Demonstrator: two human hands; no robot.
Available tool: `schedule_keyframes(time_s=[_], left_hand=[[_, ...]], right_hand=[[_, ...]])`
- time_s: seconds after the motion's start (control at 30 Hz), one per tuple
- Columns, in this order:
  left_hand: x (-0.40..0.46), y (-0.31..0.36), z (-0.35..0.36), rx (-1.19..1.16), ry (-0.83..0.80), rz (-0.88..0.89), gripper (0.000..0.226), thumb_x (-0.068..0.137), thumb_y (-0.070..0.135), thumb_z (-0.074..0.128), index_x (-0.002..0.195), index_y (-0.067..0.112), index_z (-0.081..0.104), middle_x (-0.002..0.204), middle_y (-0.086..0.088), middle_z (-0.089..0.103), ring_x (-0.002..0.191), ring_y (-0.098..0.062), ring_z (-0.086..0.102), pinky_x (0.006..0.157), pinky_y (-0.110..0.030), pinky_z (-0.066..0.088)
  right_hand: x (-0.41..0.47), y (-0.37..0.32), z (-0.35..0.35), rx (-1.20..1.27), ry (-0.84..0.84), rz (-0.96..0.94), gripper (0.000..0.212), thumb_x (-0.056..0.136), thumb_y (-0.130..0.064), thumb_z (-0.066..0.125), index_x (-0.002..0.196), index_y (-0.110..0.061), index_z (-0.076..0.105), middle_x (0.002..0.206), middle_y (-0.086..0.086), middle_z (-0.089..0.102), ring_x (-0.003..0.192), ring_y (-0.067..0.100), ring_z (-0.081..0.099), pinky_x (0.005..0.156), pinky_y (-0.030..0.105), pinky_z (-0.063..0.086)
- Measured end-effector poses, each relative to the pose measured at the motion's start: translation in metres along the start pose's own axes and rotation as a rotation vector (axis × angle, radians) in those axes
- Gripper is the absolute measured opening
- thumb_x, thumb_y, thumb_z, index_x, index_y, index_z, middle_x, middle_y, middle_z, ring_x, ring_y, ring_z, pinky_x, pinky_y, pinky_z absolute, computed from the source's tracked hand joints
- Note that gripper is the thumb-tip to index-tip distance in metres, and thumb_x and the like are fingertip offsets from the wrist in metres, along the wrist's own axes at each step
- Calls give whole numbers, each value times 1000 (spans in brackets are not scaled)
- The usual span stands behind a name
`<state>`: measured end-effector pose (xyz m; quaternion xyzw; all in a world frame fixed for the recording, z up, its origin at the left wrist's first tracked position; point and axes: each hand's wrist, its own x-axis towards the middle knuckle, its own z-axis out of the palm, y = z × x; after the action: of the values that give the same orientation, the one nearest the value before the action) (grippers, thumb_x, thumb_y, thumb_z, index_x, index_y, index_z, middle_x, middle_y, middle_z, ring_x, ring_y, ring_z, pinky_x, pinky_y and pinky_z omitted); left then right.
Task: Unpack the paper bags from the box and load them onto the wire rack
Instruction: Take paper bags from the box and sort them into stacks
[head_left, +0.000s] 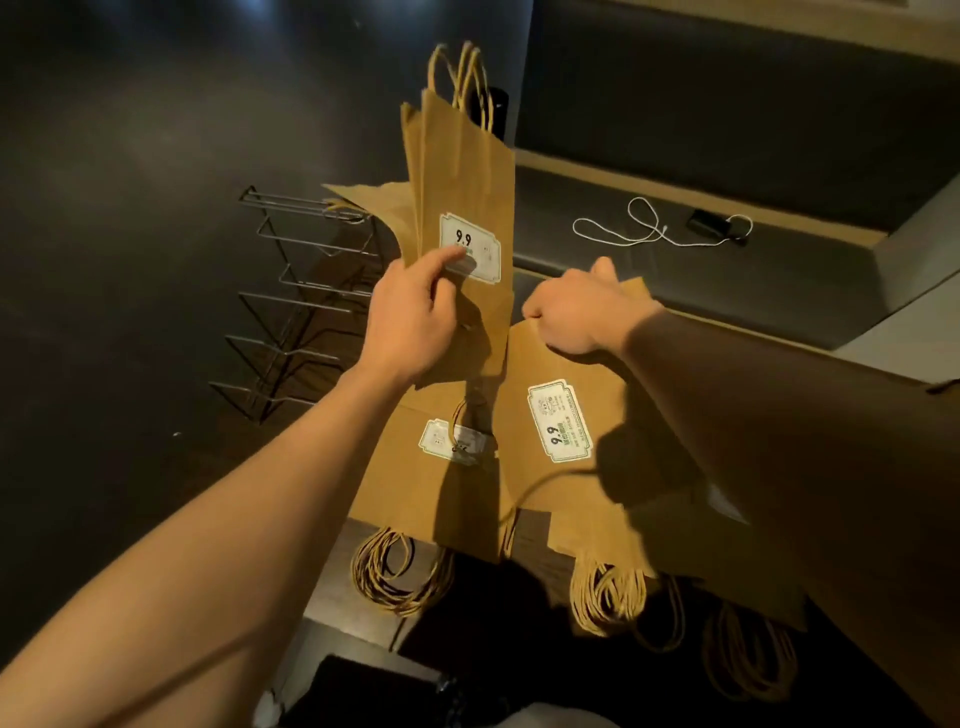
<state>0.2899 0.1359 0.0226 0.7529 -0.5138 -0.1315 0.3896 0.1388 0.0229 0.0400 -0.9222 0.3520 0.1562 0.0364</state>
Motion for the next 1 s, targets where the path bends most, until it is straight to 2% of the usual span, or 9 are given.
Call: schedule_keyframes(time_s=[0.13,0.3,0.47,0.53,0.6,0.7,0.8,0.87,1.0], left_hand=[[0,8,-2,253,-218,85,32,99,19,48,124,17,68,127,-10,63,117,-27,58,101,-36,44],[-12,10,1,219,-532,86,53,87,67,57,103,19,74,106,1,62,94,-15,59,83,-31,49],[-13,10,10,157,-504,-136,28,90,39,71,71,20,63,68,6,61,63,-6,56,53,-20,38],[-14,1,13,3,-416,-293,26,88,35,75,74,14,68,73,-1,68,64,-11,62,59,-26,48],[-16,-6,9,-198,-295,-423,29,85,33,78,81,5,71,78,-11,73,67,-20,69,66,-37,60],[-13,-11,6,-355,-179,-508,23,86,31,77,84,8,73,76,-11,74,71,-31,71,69,-43,61],[-13,-9,9,-351,-199,-496,13,88,28,75,84,15,74,76,-5,75,70,-22,70,68,-38,59],[-18,-11,14,-346,-218,-483,13,88,28,75,86,15,76,78,-5,76,70,-20,71,72,-41,60],[-23,-18,17,-422,-191,-496,22,87,33,76,81,12,74,75,-6,75,65,-19,68,66,-39,56]], right_hand=[[-7,-14,-4,-41,-47,-142,29,94,-14,38,73,-25,55,76,-5,46,94,24,40,89,44,25],[-6,-17,5,102,50,-203,29,97,-21,40,79,-30,61,80,-11,53,93,19,45,88,44,27],[-7,-17,8,350,459,-5,18,86,-19,55,100,-30,59,111,-3,53,115,22,41,101,43,29],[-9,-10,14,469,651,262,51,84,-30,65,130,-30,45,138,4,39,132,25,31,107,43,25],[-12,2,24,781,543,659,78,83,-45,68,146,-26,28,152,9,29,139,30,28,111,47,26],[-22,7,45,1564,31,788,59,92,-43,59,141,-17,37,131,9,53,118,29,51,99,44,44],[-25,1,66,1619,-37,720,46,96,-26,59,137,-10,45,124,8,58,116,25,55,95,40,45],[-24,-5,81,1611,-56,773,61,88,-38,67,137,-11,44,128,5,58,119,23,53,99,38,43],[10,25,161,1767,10,868,74,65,-44,76,132,-22,54,131,5,61,118,29,58,103,55,43]])
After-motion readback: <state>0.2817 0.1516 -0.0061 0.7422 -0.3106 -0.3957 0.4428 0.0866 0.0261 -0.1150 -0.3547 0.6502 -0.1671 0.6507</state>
